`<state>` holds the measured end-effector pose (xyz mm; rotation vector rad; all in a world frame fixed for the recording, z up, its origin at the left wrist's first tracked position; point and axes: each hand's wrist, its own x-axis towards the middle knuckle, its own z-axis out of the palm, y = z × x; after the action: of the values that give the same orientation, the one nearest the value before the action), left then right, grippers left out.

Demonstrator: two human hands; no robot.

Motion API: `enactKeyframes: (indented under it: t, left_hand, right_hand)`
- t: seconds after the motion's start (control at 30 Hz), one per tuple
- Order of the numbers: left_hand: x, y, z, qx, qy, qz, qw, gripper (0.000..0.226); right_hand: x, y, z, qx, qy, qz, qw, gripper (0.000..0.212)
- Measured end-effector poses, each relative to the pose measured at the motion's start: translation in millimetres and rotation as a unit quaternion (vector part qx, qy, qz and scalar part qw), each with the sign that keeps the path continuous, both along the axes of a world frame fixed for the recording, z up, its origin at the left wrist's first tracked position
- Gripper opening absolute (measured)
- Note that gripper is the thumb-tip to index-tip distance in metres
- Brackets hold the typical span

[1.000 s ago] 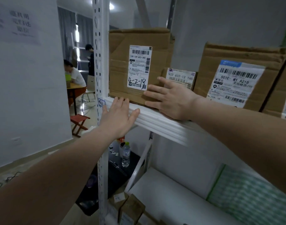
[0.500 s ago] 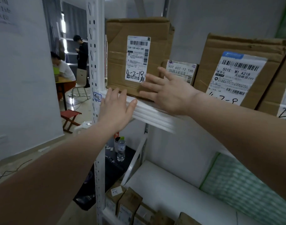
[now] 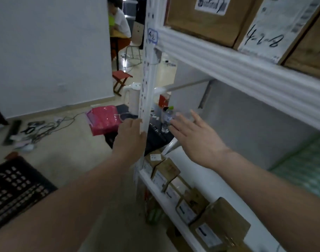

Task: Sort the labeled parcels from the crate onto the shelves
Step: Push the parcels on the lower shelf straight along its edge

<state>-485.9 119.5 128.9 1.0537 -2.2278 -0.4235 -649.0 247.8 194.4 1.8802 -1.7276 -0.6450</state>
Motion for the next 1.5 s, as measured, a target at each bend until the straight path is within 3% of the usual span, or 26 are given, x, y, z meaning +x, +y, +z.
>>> enactKeyframes:
  t: [0.17, 0.27, 0.43, 0.6, 0.73, 0.87, 1.03, 1.27, 1.5]
  left_hand:
    - [19, 14, -103, 0.132, -0.16, -0.001, 0.978, 0.04]
    - [14, 15, -154, 0.16, -0.242, -0.021, 0.957, 0.045]
    - [-4, 10, -256, 0.146, -0.337, -0.056, 0.928, 0.059]
    - [-22, -5, -360, 0.155, -0.359, -0.105, 0.914, 0.07]
    - [-37, -25, -423, 0.081, -0.377, -0.13, 0.914, 0.069]
    - [-57, -37, -457, 0.002, -0.372, -0.125, 0.92, 0.074]
    - [-70, -36, -469, 0.03, -0.34, -0.133, 0.93, 0.08]
    - [-67, -29, -470, -0.019, -0.378, -0.12, 0.918, 0.077]
    - [-64, -31, -475, -0.045, -0.401, -0.113, 0.908, 0.088]
  right_hand:
    - [6, 12, -116, 0.102, -0.002, -0.027, 0.994, 0.065]
    - [10, 15, -178, 0.146, -0.003, -0.03, 0.989, 0.066]
    - [9, -3, -280, 0.166, 0.042, -0.024, 0.985, 0.064]
    - [9, -29, -381, 0.151, 0.124, -0.035, 0.98, 0.072]
    - [4, -55, -440, 0.118, 0.186, -0.024, 0.975, 0.074]
    - [-4, -79, -471, 0.082, 0.216, -0.022, 0.973, 0.068]
    - [-9, -97, -482, 0.056, 0.225, -0.024, 0.972, 0.068]
    - [-16, -108, -486, 0.051, 0.229, -0.023, 0.972, 0.064]
    - [-21, -112, -488, 0.045, 0.239, -0.025, 0.97, 0.063]
